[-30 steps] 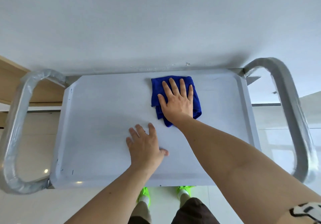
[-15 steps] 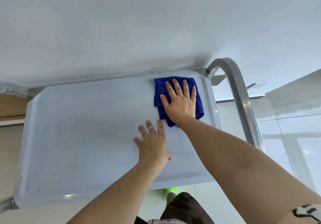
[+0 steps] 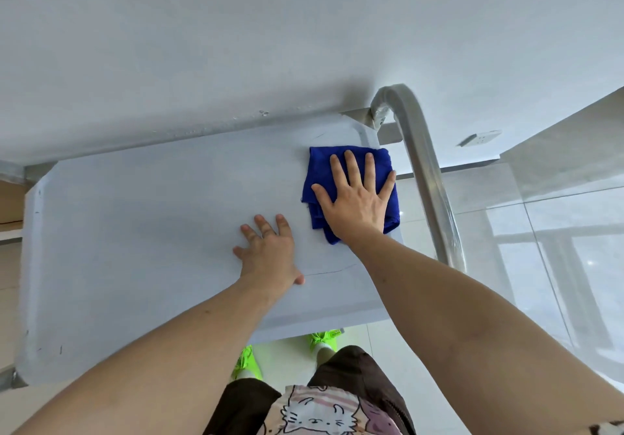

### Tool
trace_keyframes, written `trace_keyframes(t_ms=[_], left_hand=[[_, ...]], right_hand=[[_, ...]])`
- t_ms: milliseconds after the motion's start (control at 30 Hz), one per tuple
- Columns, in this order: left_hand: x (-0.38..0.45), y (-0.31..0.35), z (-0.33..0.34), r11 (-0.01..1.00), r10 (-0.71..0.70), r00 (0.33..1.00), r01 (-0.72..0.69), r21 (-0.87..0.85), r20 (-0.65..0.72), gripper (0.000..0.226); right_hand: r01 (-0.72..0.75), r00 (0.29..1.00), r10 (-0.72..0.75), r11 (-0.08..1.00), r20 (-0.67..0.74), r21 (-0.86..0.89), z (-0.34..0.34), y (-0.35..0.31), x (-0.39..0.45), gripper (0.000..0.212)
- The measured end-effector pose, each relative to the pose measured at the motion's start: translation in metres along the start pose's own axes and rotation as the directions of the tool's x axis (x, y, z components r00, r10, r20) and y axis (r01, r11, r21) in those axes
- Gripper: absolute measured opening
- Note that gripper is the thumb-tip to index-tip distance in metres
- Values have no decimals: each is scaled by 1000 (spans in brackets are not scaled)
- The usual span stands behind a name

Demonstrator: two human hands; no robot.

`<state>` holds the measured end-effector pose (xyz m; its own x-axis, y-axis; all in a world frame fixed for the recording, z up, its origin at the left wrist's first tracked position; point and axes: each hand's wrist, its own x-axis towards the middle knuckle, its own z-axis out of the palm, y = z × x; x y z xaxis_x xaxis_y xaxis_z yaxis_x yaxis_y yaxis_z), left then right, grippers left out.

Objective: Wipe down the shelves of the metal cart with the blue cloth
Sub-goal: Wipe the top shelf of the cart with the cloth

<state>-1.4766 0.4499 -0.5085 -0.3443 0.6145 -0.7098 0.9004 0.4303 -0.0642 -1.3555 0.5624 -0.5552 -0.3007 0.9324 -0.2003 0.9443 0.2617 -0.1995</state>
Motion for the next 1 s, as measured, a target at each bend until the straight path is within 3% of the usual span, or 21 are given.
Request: trace_keyframes(t_ms=[367, 533, 633, 767, 1000], left_hand=[[-2, -10, 2, 999, 22, 997, -23, -22, -69, 135], [-8, -34, 21, 987, 130, 973, -145, -65, -193, 123], [-11, -54, 26, 951, 170, 949, -229, -209, -267, 113], [-23, -89, 30, 827, 200, 920, -343, -445, -338, 98], [-48, -160, 55, 913, 79, 882, -252, -321, -465, 71]], right_hand=[[-45, 999, 46, 998, 29, -38, 16, -8, -72, 71], [6, 999, -4, 999, 34, -47, 22, -29, -80, 70], [35, 998, -32, 997, 45, -68, 29, -48, -84, 70], [82, 995, -76, 994, 71, -76, 35, -82, -86, 71], [153, 984, -145, 985, 105, -77, 48, -151, -92, 68]])
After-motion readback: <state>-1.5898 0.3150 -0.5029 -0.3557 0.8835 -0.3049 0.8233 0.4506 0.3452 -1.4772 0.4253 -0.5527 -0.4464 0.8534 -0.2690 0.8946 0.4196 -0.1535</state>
